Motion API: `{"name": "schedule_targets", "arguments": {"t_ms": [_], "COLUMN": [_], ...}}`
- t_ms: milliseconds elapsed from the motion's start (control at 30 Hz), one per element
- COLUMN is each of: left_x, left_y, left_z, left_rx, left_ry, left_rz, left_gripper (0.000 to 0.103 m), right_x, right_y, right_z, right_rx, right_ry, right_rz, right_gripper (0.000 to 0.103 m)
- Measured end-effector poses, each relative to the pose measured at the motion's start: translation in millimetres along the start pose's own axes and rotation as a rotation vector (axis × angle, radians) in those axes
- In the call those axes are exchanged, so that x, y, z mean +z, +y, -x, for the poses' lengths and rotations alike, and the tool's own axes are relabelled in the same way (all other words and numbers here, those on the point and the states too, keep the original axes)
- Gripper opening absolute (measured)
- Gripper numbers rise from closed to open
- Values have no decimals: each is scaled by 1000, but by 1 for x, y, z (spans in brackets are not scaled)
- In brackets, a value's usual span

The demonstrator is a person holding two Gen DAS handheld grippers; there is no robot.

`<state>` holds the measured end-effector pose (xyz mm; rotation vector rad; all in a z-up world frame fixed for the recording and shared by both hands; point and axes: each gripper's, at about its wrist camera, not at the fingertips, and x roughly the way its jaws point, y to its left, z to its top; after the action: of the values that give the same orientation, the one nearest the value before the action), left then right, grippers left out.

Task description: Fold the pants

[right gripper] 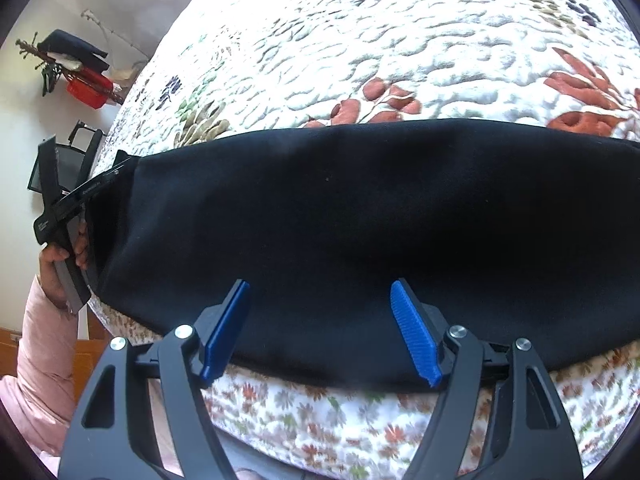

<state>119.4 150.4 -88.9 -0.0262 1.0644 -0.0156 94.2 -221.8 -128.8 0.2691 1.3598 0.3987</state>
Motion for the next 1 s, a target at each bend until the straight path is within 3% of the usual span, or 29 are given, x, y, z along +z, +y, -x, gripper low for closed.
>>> {"name": "schedule_targets", "arguments": {"t_ms": [67, 167, 233, 367, 600, 733, 867, 933, 1000], "left_x": [-7, -26, -50, -91, -97, -102, -107, -108, -106], "left_y": [1, -4, -10, -42, -158, -197, -203, -198, -193], "left_z": [20, 53, 71, 79, 61, 29, 24, 26, 26], "left_rx": [58, 155, 99, -45, -200, -199, -175, -190, -208], "left_ry": [-27, -69, -51, 29, 65, 147, 121, 120, 121], "left_rz": [14, 48, 116, 188, 22, -49, -61, -34, 5], "left_gripper": [58, 62, 66, 65, 65, 65, 67, 67, 67], "right_x": [-4, -13, -19, -39, -58, -52, -46, -41, -37], "right_y": [-5, -22, -35, -77, -160, -189, -209, -213, -218], "right_z": [14, 36, 49, 74, 101, 101, 93, 90, 93], "right_rx": [-38, -83, -114, -162, -168, -58, 16, 28, 19], "right_ry": [-16, -38, -55, -85, -118, -163, -209, -234, -252], "right_rz": [-1, -35, -60, -149, -344, -408, -464, -468, -456], "right_gripper": [72, 72, 72, 72, 72, 72, 72, 65, 44]}}
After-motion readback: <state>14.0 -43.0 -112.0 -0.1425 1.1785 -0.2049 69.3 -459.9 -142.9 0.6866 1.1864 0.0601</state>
